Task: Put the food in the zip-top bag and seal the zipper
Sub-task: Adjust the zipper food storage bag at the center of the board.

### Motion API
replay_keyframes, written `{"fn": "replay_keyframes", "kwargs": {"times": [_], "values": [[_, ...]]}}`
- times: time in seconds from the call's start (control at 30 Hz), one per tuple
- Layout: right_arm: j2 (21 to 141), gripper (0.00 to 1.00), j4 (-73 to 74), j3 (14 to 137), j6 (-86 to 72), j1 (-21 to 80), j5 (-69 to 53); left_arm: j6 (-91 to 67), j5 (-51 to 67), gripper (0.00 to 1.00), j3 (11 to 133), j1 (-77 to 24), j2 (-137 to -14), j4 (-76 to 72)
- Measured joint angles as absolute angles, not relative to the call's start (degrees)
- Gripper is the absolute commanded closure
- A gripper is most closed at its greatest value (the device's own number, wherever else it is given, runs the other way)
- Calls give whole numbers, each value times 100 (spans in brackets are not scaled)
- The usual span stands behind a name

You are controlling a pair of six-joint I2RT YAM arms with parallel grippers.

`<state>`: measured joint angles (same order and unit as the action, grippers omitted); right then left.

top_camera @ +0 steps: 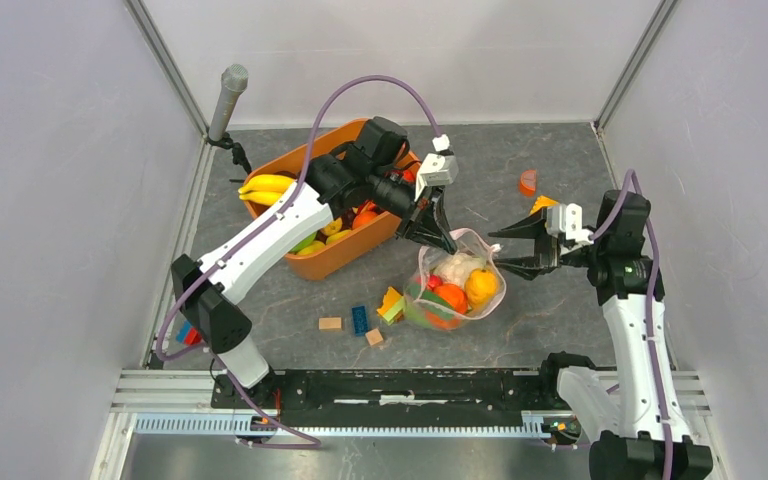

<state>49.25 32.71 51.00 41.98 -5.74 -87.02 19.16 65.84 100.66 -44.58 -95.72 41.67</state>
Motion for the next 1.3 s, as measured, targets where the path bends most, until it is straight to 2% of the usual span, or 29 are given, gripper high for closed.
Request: {"fn": "replay_keyframes", "kwargs": {"times": [0.13, 0.37, 0.63, 0.83, 0.87, 0.9, 0.93, 0.97, 1.0, 1.07, 1.17, 1.23, 1.3], "values": [[4976, 48, 3461, 5148, 4316, -565, -8720, 1916, 6803, 98, 10066, -4458, -9695, 4169], [5218, 66, 4165, 5269, 4845, -467, -8720, 1916, 6823, 98, 10066, -4447, -9725, 4171], [5164, 100, 4556, 5273, 5153, -368, -8722, 1916, 6941, 98, 10066, -4440, -9800, 4174], [5269, 100, 5002, 5454, 5527, -368, -8722, 1916, 6930, 96, 10047, -4440, -9797, 4165], [5321, 100, 5120, 5520, 5634, -370, -8718, 1916, 6919, 89, 10022, -4436, -9786, 4160], [5389, 100, 5262, 5594, 5754, -386, -8720, 1916, 6895, 76, 9968, -4434, -9773, 4154], [5472, 100, 5441, 5673, 5911, -408, -8718, 1916, 6858, 70, 9900, -4431, -9749, 4150], [5586, 100, 5806, 5800, 6248, -451, -8713, 1914, 6801, 58, 9835, -4431, -9719, 4143], [5673, 100, 5850, 5817, 6311, -482, -8709, 1914, 6744, 41, 9791, -4429, -9686, 4147], [5905, 100, 6311, 5959, 6713, -565, -8700, 1887, 6573, 25, 9703, -4418, -9579, 4136], [6084, 100, 6665, 6010, 7035, -652, -8700, 1728, 6176, 17, 9609, -4383, -9323, 4077], [6093, 100, 6827, 6010, 7159, -716, -8700, 1601, 5872, 7, 9526, -4366, -9126, 3988], [6093, 100, 6917, 6014, 7236, -766, -8705, 1466, 5494, 3, 9437, -4344, -8897, 3892]]}}
